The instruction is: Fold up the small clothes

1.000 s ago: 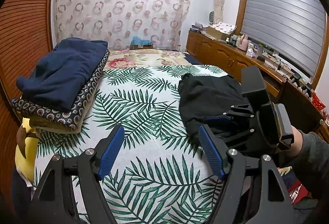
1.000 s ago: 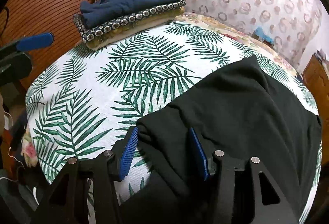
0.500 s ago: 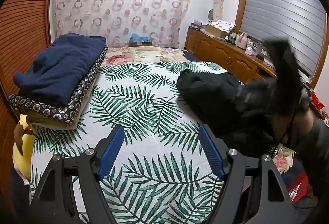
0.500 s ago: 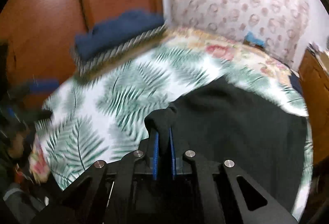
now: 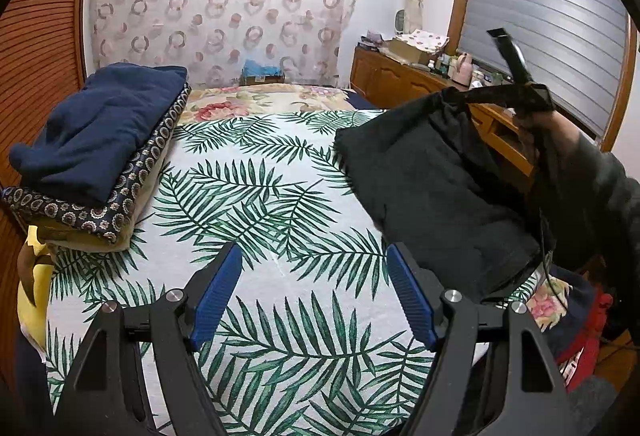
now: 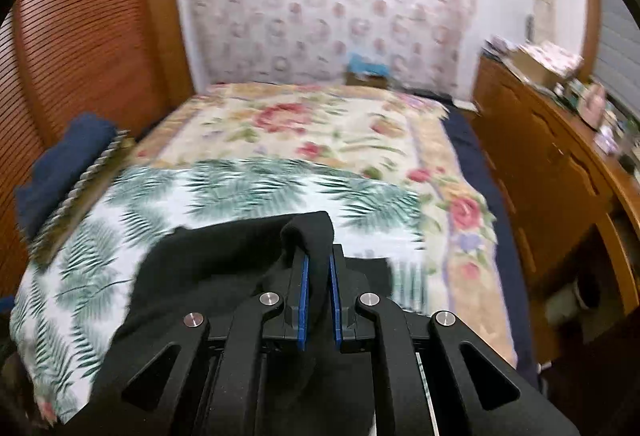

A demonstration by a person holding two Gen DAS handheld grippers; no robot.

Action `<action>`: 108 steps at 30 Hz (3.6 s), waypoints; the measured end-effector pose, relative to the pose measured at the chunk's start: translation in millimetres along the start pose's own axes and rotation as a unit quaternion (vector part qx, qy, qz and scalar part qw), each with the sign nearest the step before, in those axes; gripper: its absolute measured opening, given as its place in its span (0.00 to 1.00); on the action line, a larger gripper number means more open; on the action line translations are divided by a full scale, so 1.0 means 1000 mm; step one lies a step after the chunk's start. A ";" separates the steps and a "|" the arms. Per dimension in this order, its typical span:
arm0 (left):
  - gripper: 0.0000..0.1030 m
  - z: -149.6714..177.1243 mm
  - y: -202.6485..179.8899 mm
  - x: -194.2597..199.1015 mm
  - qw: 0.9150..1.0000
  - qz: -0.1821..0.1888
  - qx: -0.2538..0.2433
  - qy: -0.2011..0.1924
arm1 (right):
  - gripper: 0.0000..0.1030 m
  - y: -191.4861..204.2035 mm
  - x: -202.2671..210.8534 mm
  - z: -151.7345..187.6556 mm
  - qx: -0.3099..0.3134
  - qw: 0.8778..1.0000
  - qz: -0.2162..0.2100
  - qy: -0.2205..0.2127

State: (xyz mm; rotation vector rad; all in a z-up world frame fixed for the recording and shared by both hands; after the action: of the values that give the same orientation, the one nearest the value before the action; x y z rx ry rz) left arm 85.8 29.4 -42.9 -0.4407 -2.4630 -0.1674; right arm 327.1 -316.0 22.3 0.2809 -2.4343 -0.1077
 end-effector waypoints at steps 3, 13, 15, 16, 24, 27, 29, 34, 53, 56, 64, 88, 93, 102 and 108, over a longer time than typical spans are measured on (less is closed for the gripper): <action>0.73 0.000 -0.003 -0.003 1.000 0.002 -0.002 0.005 | 0.13 -0.010 -0.024 -0.001 -0.031 0.999 0.013 0.034; 0.73 0.003 -0.021 -0.019 0.999 0.025 -0.011 0.020 | 0.45 -0.020 0.017 0.019 -0.047 0.999 -0.011 0.021; 0.73 0.002 -0.029 -0.024 0.999 0.032 -0.015 0.024 | 0.45 -0.017 0.035 0.041 -0.030 0.999 -0.030 0.026; 0.73 0.002 -0.032 -0.025 0.999 0.035 -0.017 0.025 | 0.45 -0.014 0.041 0.051 -0.023 0.999 -0.038 0.030; 0.73 0.000 -0.069 -0.046 0.995 0.076 -0.037 0.043 | 0.45 -0.025 0.098 0.139 -0.012 0.995 -0.075 0.061; 0.73 0.003 -0.085 -0.056 0.993 0.090 -0.050 0.055 | 0.45 -0.027 0.093 0.158 -0.016 0.994 -0.077 0.074; 0.68 0.005 -0.093 -0.059 0.992 0.100 -0.057 0.061 | 0.45 -0.029 0.091 0.168 -0.015 0.994 -0.080 0.074; 0.59 0.011 -0.106 -0.062 0.988 0.113 -0.066 0.075 | 0.07 -0.029 0.102 0.171 -0.005 0.997 -0.065 0.042; 0.06 0.017 -0.131 -0.050 0.983 0.149 -0.077 0.067 | 0.61 -0.040 0.092 0.201 -0.059 0.997 -0.027 0.038; 0.06 0.009 -0.137 -0.029 0.983 0.152 -0.087 0.048 | 0.61 -0.039 0.096 0.204 -0.056 0.997 -0.036 0.040; 0.06 0.020 -0.134 -0.036 0.983 0.151 -0.083 0.069 | 0.59 -0.028 0.097 0.211 -0.033 0.998 -0.044 0.043; 0.06 -0.001 -0.142 -0.009 0.986 0.132 -0.101 0.028 | 0.10 -0.017 0.112 0.210 -0.020 0.997 -0.072 0.025; 0.05 -0.017 -0.136 0.017 0.986 0.137 -0.095 -0.007 | 0.09 -0.016 0.136 0.200 -0.024 0.995 -0.100 0.010; 0.05 -0.039 -0.134 0.062 0.982 0.153 -0.094 -0.060 | 0.09 -0.018 0.191 0.193 -0.025 0.990 -0.138 -0.020; 0.05 -0.062 -0.120 0.058 0.984 0.138 -0.092 -0.073 | 0.09 -0.020 0.210 0.179 -0.020 0.987 -0.155 -0.047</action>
State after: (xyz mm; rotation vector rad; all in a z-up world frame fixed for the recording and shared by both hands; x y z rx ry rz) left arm 34.6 -80.5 39.9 -0.8963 -2.5052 -0.2553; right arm 58.6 -382.6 12.2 0.6477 -2.4618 -0.3118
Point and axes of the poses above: each gripper's, at about its wrist camera, not at the fingertips, and x roughly against the way its jaws point, y to its left, z to its underside, the point moved 3 cm from there along -x, roughly the way its jaws point, and after that the axes turned 11 degrees about -x, right-handed, at the moved point
